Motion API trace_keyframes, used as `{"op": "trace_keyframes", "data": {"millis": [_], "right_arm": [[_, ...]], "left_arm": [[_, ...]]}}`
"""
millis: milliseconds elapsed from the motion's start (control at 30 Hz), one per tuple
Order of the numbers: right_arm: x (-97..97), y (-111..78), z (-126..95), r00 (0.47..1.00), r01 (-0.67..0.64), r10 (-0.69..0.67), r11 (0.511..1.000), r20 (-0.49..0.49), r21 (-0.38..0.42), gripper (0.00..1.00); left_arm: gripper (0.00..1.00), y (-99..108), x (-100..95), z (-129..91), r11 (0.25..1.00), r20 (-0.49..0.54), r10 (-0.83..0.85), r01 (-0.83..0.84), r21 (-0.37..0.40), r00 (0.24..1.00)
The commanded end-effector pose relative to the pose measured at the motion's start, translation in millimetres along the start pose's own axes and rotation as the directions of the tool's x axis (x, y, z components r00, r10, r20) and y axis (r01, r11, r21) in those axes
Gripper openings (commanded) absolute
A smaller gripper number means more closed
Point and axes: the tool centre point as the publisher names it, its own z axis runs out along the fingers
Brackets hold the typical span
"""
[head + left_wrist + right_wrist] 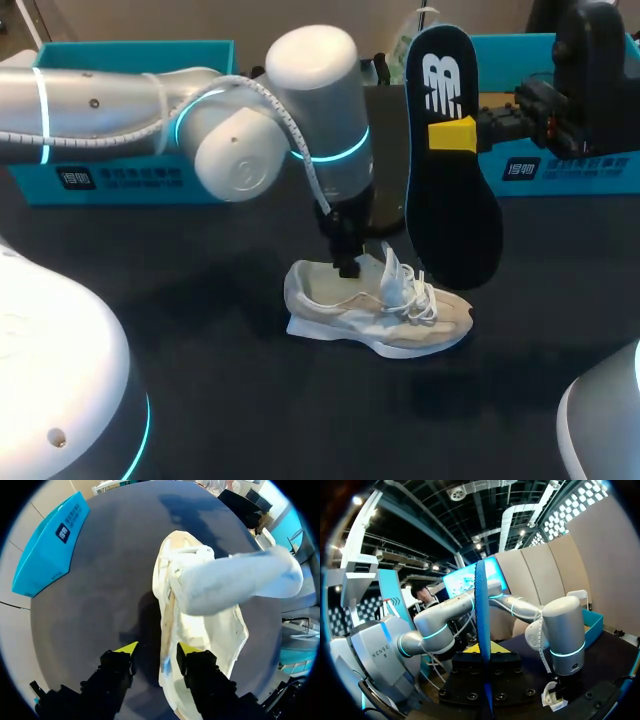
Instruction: Take the shoe out of the shoebox, open the shoe tongue, remove and reinsert the insole, then place the shoe into the shoebox
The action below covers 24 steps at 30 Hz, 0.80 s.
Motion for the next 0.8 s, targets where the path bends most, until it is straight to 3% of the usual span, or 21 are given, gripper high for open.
{"op": "trace_keyframes", "data": {"millis": [33,233,300,567,800], "right_arm": [[-2.1,1.2,2,1.0,-0.001,0.001,1.0,-0.002,0.004,0.0],[-2.1,1.2,2,1.0,-0.001,0.001,1.0,-0.002,0.004,0.0],[-2.1,1.2,2,1.0,-0.001,0.001,1.0,-0.002,0.004,0.0],[-2.1,1.2,2,1.0,-0.001,0.001,1.0,-0.002,0.004,0.0],[-2.1,1.2,2,1.0,-0.001,0.001,1.0,-0.002,0.004,0.0]], "left_arm": [[0.44,2,0.1,6,1.0,-0.006,-0.002,0.002,-0.006,1.0],[0.26,3,2.1,10,1.0,-0.015,-0.002,0.002,-0.017,1.0],[0.0,3,3.0,10,1.0,-0.014,0.0,0.0,-0.019,1.0],[0.0,5,6.0,4,0.999,-0.001,0.037,-0.037,-0.006,0.999],[0.0,8,12.5,-27,0.984,0.018,0.172,-0.172,0.047,0.985]]}}
